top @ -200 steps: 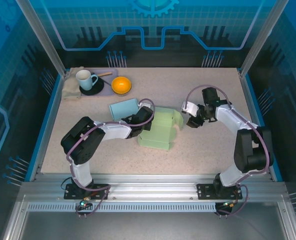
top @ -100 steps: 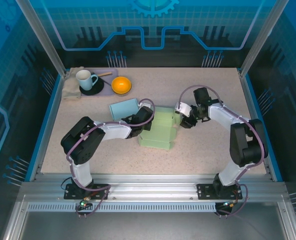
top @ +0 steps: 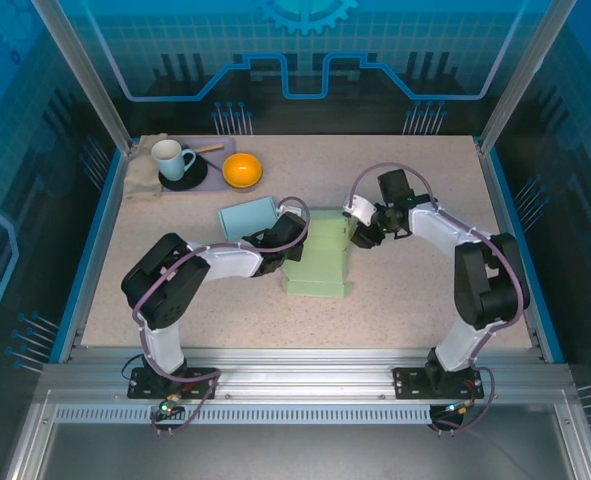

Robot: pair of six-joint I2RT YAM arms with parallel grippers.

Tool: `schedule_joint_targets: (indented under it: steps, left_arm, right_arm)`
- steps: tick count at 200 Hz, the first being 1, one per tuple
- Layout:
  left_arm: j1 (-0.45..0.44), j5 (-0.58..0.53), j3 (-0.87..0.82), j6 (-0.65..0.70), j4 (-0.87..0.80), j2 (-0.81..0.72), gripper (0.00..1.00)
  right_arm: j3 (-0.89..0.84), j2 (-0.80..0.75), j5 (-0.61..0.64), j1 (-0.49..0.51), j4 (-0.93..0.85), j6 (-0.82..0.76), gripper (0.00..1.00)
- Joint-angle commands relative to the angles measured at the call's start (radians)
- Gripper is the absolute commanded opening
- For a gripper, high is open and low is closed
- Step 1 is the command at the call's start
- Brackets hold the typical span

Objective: Fold the paper box

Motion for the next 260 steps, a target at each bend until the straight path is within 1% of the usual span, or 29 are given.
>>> schedule_joint_targets:
  steps: [1,80,112,138,167,191,218,241,260]
  left_arm:
    - [-0.010,0.082,-0.013,0.026,-0.118,0.032,0.00]
    - [-0.010,0.100,-0.026,0.027,-0.099,0.032,0.00]
    - [-0.010,0.106,-0.027,0.031,-0.095,0.032,0.00]
    - [-0.010,0.108,-0.032,0.036,-0.092,0.028,0.00]
    - [-0.010,0.114,-0.030,0.029,-0.095,0.022,0.00]
    - [-0.010,0.119,-0.010,0.002,-0.142,0.002,0.00]
    - [-0.009,0.111,0.047,-0.055,-0.248,-0.017,0.00]
    - [-0.007,0.129,0.098,-0.105,-0.323,-0.031,0.00]
    - [0.001,0.163,0.125,-0.142,-0.370,-0.055,0.00]
  right_arm:
    - [0.045,0.032,-0.009,0.033,0.053,0.056,0.48]
    - [0.062,0.083,0.033,0.098,0.133,0.180,0.47]
    - [0.074,0.099,0.046,0.113,0.166,0.273,0.47]
    - [0.110,0.111,0.078,0.142,0.132,0.290,0.48]
    - [0.147,0.128,0.092,0.144,0.104,0.378,0.48]
    - [0.127,0.116,0.110,0.148,0.133,0.419,0.47]
    - [0.099,0.097,0.187,0.163,0.158,0.445,0.46]
    - [0.081,0.081,0.243,0.181,0.173,0.467,0.45]
    - [0.033,0.039,0.247,0.183,0.221,0.488,0.45]
